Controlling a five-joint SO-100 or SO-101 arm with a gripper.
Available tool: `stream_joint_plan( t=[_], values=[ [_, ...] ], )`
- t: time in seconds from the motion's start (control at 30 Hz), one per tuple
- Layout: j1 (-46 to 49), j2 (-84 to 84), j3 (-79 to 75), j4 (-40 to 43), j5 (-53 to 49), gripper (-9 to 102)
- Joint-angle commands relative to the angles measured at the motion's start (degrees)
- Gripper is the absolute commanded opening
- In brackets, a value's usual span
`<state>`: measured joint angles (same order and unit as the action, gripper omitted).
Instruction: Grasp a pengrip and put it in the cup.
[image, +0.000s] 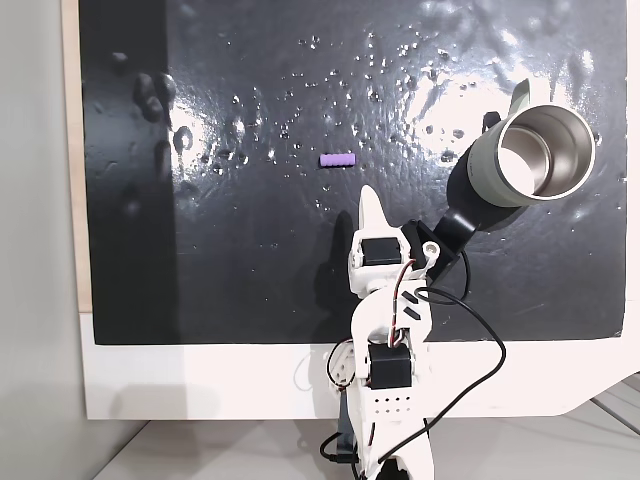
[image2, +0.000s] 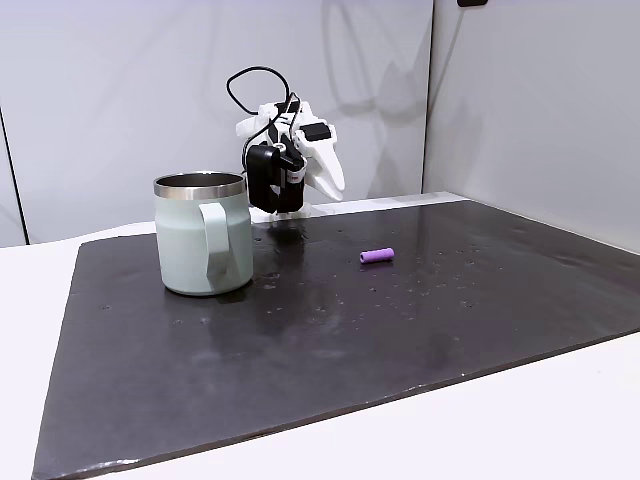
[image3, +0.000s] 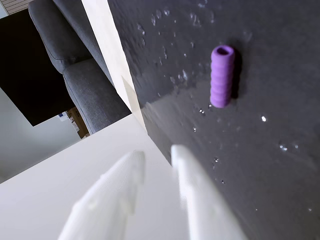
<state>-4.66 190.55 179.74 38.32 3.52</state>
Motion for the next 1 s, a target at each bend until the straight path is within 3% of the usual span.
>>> stream_joint_plan(
  t=[0.0,0.4,0.57,0.97],
  values=[
    [-1.8,0.7,3.0,-2.1,-1.3,0],
    [-2.0,0.6,3.0,-2.3,-1.4,0],
    [-3.7,0.0,-5.1,-0.4,-2.5,0],
    [-10.7,-43.8,-47.6,16.3,3.9,2]
  ],
)
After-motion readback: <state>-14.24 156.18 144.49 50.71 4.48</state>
